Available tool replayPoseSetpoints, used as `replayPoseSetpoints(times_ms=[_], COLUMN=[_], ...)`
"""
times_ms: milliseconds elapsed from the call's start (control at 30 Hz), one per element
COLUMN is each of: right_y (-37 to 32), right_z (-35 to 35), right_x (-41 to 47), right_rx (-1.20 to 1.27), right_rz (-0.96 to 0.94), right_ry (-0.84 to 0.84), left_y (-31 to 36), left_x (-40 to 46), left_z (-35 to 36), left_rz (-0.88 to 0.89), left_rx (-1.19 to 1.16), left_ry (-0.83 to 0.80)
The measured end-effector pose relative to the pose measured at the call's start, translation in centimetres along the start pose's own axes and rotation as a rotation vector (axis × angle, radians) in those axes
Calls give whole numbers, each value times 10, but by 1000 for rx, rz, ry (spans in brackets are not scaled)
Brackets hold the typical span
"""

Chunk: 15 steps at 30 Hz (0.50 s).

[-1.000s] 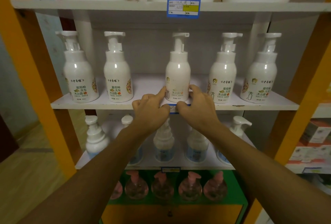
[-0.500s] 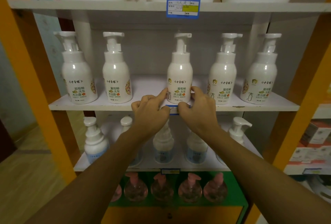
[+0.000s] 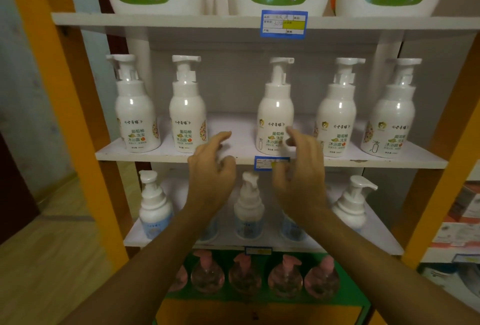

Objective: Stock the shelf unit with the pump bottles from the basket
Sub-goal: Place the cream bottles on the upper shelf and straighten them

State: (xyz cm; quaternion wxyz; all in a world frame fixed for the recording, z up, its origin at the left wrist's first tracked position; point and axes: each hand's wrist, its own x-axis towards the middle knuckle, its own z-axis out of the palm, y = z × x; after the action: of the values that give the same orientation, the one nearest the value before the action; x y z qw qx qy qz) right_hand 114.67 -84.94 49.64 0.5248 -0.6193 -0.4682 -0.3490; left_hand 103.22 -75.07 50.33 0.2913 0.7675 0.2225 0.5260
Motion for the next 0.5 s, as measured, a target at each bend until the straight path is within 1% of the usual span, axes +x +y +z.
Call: replayPoseSetpoints(times_ms=[33, 100, 167, 233, 267, 333, 433, 500], right_y=[-9, -33, -56, -70, -74, -80, -82, -83], right_z=[5, 19, 32, 49, 58, 75, 93, 98], right_x=[-3, 1, 10, 21, 27, 35, 39, 38], right_rx=[32, 132, 159, 133, 112, 50, 11, 18], right_rz=[-53, -48, 42, 144, 180, 188, 236, 252], right_ry=[-19, -113, -258, -433, -503, -570, -610, -610], left_y=[-1, -5, -6, -9, -10, -15, -25, -29], left_x=[0, 6, 14, 21, 25, 33, 43, 46], left_z=[-9, -26, -39, -51, -57, -64, -69, -71], left_rz=[3, -57, -109, -141, -166, -227, -255, -257], left_rx=[3, 8, 37, 94, 117, 145, 187, 164], left_ry=[84, 227, 275, 280, 269, 189, -25, -72])
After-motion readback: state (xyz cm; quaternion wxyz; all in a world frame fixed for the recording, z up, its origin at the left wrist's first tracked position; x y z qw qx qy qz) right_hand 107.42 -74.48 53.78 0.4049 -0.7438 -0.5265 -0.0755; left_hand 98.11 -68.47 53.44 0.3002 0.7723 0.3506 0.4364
